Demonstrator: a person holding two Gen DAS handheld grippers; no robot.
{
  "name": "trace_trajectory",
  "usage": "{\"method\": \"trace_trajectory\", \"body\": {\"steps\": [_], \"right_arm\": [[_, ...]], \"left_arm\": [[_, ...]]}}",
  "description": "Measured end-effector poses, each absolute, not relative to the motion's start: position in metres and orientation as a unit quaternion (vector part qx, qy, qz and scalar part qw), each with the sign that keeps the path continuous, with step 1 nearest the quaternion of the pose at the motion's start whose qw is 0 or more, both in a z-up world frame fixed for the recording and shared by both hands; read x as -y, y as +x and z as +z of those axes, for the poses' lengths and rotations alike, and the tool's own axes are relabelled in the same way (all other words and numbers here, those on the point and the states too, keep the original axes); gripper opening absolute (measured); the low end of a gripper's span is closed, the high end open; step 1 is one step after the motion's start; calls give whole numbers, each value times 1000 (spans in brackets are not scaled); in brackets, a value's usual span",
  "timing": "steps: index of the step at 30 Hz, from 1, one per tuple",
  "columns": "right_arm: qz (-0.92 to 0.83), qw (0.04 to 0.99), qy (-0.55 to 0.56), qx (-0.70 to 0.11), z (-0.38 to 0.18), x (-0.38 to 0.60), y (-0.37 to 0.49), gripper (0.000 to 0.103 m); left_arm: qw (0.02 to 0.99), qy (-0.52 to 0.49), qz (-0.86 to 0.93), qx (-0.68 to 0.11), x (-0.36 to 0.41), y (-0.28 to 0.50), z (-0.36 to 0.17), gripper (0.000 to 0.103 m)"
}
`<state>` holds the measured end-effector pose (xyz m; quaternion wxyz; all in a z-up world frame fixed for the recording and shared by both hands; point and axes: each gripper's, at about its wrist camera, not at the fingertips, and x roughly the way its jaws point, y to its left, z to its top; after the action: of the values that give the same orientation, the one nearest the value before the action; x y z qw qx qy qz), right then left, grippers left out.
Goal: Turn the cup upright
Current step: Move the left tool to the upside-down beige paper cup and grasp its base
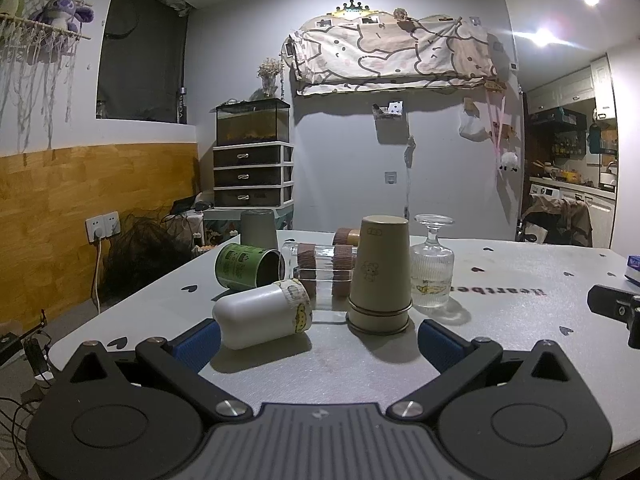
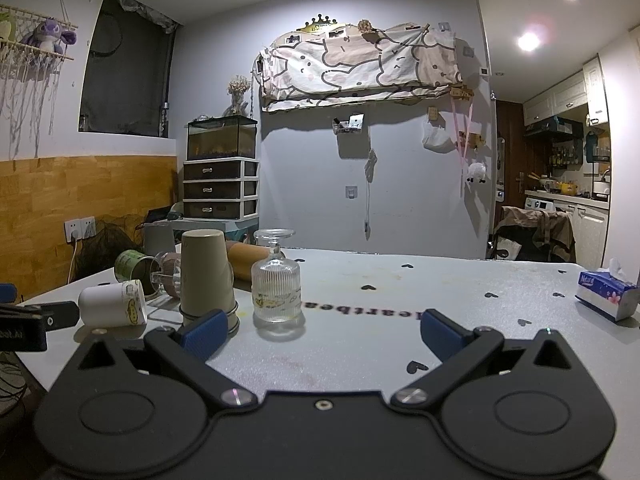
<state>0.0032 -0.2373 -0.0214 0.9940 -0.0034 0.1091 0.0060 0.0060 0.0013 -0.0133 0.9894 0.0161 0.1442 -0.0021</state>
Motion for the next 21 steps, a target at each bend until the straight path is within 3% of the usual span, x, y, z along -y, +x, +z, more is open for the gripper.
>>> {"method": "trace_trajectory", "body": {"steps": [21], "right_arm": [[14, 995, 7, -102, -18, 239, -5, 103]], "left_arm": [[996, 20, -37, -75, 20, 93, 21, 103]]}}
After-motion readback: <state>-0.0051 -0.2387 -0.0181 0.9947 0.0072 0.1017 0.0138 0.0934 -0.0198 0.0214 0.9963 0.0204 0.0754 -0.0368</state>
